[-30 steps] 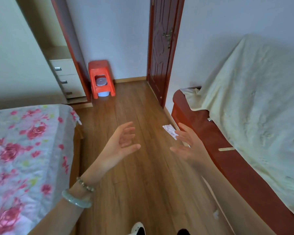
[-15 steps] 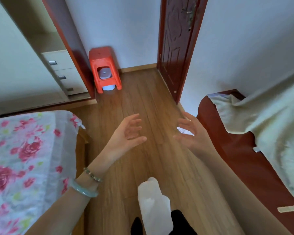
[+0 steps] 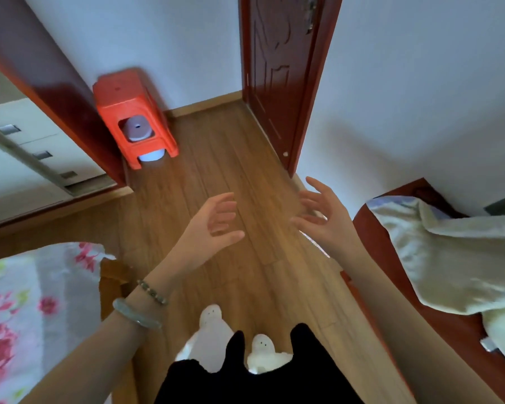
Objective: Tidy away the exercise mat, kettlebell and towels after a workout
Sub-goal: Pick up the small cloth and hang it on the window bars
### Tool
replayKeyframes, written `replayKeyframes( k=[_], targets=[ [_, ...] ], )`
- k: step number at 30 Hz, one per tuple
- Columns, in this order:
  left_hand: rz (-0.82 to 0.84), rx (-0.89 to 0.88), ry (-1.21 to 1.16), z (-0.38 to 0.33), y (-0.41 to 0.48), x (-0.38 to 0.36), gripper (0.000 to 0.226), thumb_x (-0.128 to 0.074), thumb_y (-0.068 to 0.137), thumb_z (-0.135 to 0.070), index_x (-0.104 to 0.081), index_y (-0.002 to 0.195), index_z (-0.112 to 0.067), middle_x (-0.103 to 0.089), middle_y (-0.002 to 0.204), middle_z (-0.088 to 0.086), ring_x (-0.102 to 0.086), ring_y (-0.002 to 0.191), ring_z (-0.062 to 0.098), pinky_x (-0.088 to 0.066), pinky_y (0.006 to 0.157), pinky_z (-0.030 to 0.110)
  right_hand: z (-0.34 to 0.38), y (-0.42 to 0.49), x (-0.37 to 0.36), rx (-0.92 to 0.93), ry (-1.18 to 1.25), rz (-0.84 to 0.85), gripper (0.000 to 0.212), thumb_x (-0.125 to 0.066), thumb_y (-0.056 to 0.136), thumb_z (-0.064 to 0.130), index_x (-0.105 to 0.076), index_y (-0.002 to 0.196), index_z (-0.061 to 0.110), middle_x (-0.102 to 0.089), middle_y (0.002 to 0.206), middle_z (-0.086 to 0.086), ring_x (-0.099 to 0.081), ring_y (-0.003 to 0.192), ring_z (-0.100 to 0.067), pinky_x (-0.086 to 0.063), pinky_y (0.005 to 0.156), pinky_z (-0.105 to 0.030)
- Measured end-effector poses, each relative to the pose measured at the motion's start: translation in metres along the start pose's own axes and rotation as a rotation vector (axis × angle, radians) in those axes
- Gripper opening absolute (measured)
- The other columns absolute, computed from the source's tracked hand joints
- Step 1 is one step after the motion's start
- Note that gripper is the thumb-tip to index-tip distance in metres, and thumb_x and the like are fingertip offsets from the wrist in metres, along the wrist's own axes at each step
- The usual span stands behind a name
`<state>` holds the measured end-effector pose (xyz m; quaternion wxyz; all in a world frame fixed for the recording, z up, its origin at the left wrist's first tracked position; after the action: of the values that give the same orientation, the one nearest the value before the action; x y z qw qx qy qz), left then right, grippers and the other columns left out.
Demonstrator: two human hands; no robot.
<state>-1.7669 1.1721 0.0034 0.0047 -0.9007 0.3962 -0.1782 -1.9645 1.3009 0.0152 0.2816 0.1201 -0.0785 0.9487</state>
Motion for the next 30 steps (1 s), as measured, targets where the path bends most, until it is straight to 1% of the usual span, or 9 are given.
replayKeyframes(
  k=[3, 6, 8, 10, 13, 16, 20, 23, 30],
  targets=[
    [0.058, 0.01, -0.024, 0.005, 0.056, 0.014, 0.07, -0.077, 0.071, -0.024, -0.043, 0.132, -0.031, -0.056, 0.126, -0.011, -0.057, 0.113, 0.002, -0.048, 0.097, 0.027, -0.011, 0.041, -0.002, -0.039, 0.009, -0.064, 0.075, -0.077, 0.075, 0.012, -0.039, 0.139, 0.026, -0.055, 0.122, 0.004, -0.054, 0.114, -0.005, -0.048, 0.084, -0.01],
    [0.146, -0.001, -0.005, 0.013, 0.118, 0.03, 0.072, -0.079, 0.068, -0.031, -0.043, 0.131, -0.033, -0.056, 0.126, -0.009, -0.056, 0.114, 0.004, -0.048, 0.098, 0.03, -0.026, 0.086, -0.008, -0.093, 0.019, -0.156, 0.074, -0.079, 0.073, 0.014, -0.042, 0.135, 0.032, -0.056, 0.117, 0.015, -0.055, 0.111, 0.0, -0.047, 0.081, -0.01],
    [0.22, -0.012, 0.016, 0.021, 0.163, 0.04, 0.07, -0.082, 0.069, -0.034, -0.044, 0.128, -0.039, -0.055, 0.128, -0.009, -0.055, 0.117, 0.006, -0.046, 0.099, 0.032, -0.035, 0.117, -0.014, -0.135, 0.017, -0.221, 0.073, -0.08, 0.073, 0.015, -0.043, 0.133, 0.033, -0.056, 0.116, 0.015, -0.055, 0.109, 0.001, -0.047, 0.081, -0.009],
    [0.308, -0.024, 0.07, 0.025, 0.211, 0.05, 0.066, -0.08, 0.073, -0.028, -0.043, 0.127, -0.039, -0.054, 0.129, -0.008, -0.054, 0.117, 0.006, -0.046, 0.1, 0.034, -0.042, 0.146, -0.021, -0.174, 0.03, -0.306, 0.073, -0.079, 0.073, 0.016, -0.043, 0.134, 0.032, -0.057, 0.118, 0.008, -0.056, 0.108, 0.001, -0.049, 0.085, -0.014],
    [0.45, -0.049, 0.148, 0.024, 0.281, 0.06, 0.066, -0.077, 0.077, -0.023, -0.041, 0.131, -0.034, -0.052, 0.129, -0.008, -0.054, 0.116, 0.004, -0.046, 0.1, 0.03, -0.046, 0.184, -0.029, -0.236, 0.055, -0.444, 0.07, -0.078, 0.074, 0.017, -0.043, 0.133, 0.034, -0.058, 0.117, 0.007, -0.056, 0.11, -0.004, -0.051, 0.09, -0.027],
    [0.589, -0.076, 0.229, 0.017, 0.342, 0.058, 0.068, -0.075, 0.078, -0.022, -0.038, 0.134, -0.033, -0.051, 0.13, -0.012, -0.052, 0.116, -0.002, -0.045, 0.099, 0.023, -0.051, 0.211, -0.031, -0.302, 0.08, -0.572, 0.068, -0.076, 0.076, 0.016, -0.042, 0.133, 0.032, -0.058, 0.118, 0.006, -0.056, 0.11, -0.007, -0.052, 0.091, -0.029],
    [0.748, -0.102, 0.275, 0.014, 0.401, 0.036, 0.069, -0.073, 0.08, -0.021, -0.035, 0.138, -0.029, -0.048, 0.135, -0.009, -0.05, 0.119, -0.002, -0.043, 0.1, 0.021, -0.063, 0.228, -0.025, -0.369, 0.087, -0.703, 0.068, -0.075, 0.078, 0.015, -0.04, 0.136, 0.027, -0.055, 0.124, 0.0, -0.057, 0.108, -0.007, -0.05, 0.085, -0.018],
    [0.805, -0.091, 0.242, 0.025, 0.431, 0.007, 0.069, -0.073, 0.08, -0.017, -0.037, 0.139, -0.021, -0.049, 0.135, -0.005, -0.052, 0.119, 0.001, -0.044, 0.101, 0.023, -0.08, 0.231, -0.015, -0.428, 0.073, -0.804, 0.069, -0.075, 0.078, 0.016, -0.04, 0.136, 0.025, -0.056, 0.124, 0.002, -0.057, 0.107, -0.005, -0.048, 0.08, -0.01],
    [0.849, -0.064, 0.251, 0.064, 0.481, -0.065, 0.062, -0.072, 0.081, -0.021, -0.043, 0.135, -0.022, -0.052, 0.133, -0.005, -0.052, 0.119, 0.004, -0.044, 0.101, 0.026, -0.147, 0.247, 0.01, -0.522, 0.062, -0.882, 0.064, -0.073, 0.078, 0.016, -0.043, 0.134, 0.025, -0.058, 0.119, 0.003, -0.057, 0.109, -0.006, -0.05, 0.082, -0.015]
  ],
)
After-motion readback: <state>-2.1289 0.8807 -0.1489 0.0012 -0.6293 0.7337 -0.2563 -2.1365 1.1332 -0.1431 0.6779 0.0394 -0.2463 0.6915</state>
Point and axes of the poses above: each hand's wrist, its own y-axis towards the middle knuckle, its own x-axis out of the back of the hand, z = x × y, the point moved 2 cm from there along y, towards the middle knuckle
